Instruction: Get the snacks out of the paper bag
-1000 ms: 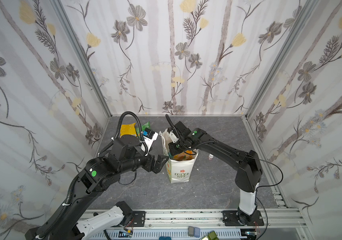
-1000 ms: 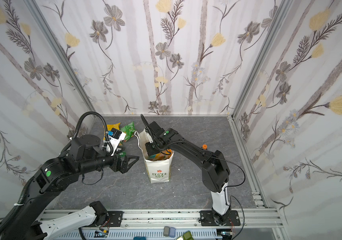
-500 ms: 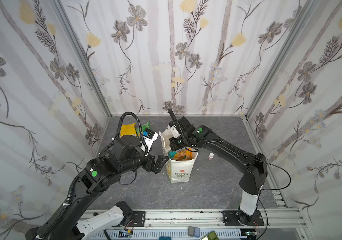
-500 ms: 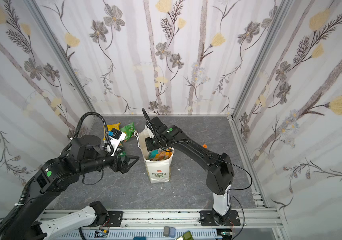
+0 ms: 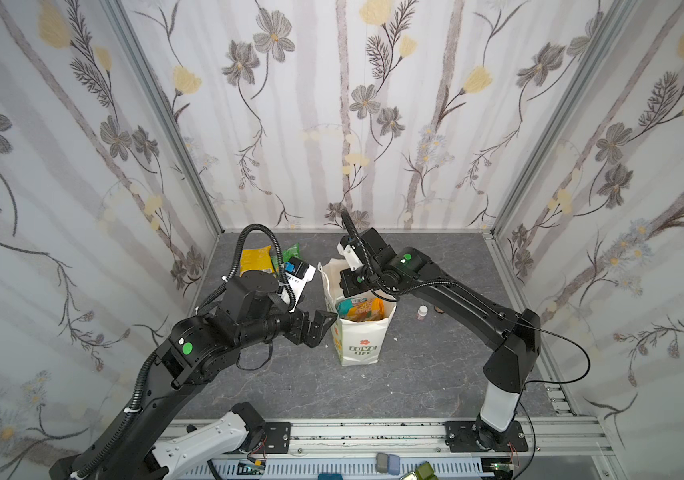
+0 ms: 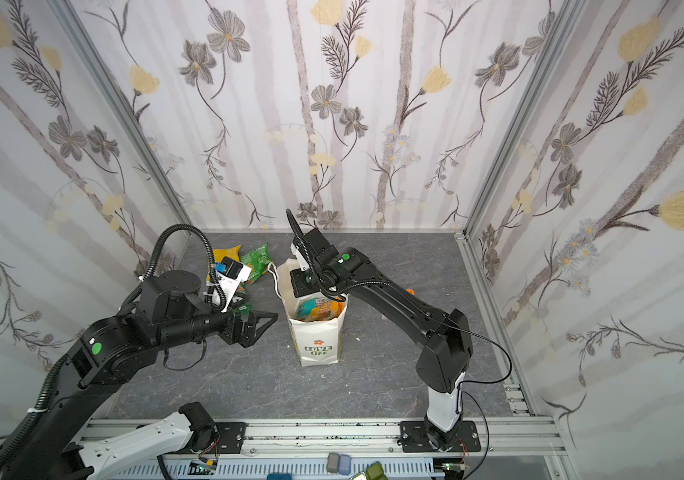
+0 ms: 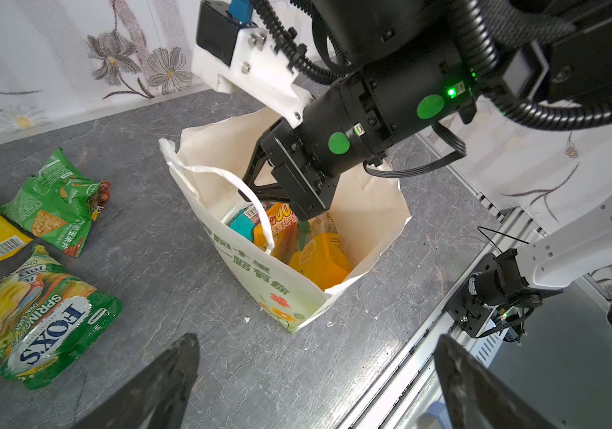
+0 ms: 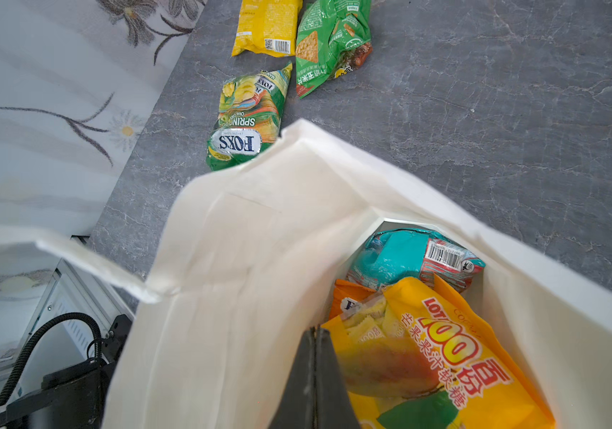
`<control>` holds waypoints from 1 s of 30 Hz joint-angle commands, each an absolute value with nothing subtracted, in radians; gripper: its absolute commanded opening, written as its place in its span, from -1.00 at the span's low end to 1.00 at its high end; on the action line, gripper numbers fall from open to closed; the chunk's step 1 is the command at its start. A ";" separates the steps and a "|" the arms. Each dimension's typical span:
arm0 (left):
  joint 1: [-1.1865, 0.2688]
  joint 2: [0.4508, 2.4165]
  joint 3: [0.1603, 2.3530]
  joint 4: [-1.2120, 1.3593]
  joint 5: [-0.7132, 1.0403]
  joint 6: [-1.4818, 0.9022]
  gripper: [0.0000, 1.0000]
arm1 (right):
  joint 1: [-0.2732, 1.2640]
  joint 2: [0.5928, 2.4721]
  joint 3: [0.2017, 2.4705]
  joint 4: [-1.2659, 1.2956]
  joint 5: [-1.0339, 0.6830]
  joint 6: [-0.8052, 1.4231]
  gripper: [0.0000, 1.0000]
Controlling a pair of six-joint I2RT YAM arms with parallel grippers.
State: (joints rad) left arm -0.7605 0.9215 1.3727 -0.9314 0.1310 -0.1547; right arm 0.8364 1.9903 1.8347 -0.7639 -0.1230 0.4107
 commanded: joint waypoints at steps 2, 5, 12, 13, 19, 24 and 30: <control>-0.761 0.919 1.369 -0.904 0.120 -0.153 1.00 | 0.836 1.982 1.846 -0.750 -0.111 0.410 -1.00; -0.760 0.919 1.362 -0.900 0.121 -0.152 1.00 | 0.836 2.013 1.843 -0.797 -0.106 0.384 -0.72; -0.760 0.920 1.352 -0.893 0.119 -0.147 1.00 | 0.846 2.069 1.823 -0.945 -0.082 0.317 -0.03; -0.761 0.919 1.352 -0.892 0.118 -0.148 1.00 | 0.850 2.069 1.818 -0.965 -0.068 0.311 0.01; -0.760 0.921 1.343 -0.876 0.122 -0.143 1.00 | 0.852 2.089 1.810 -1.040 -0.026 0.285 0.12; -0.760 0.923 1.347 -0.876 0.123 -0.142 1.00 | 0.852 2.128 1.808 -1.065 -0.022 0.275 0.23; -0.760 0.917 1.347 -0.877 0.120 -0.141 1.00 | 0.853 2.186 1.813 -1.089 0.033 0.265 0.55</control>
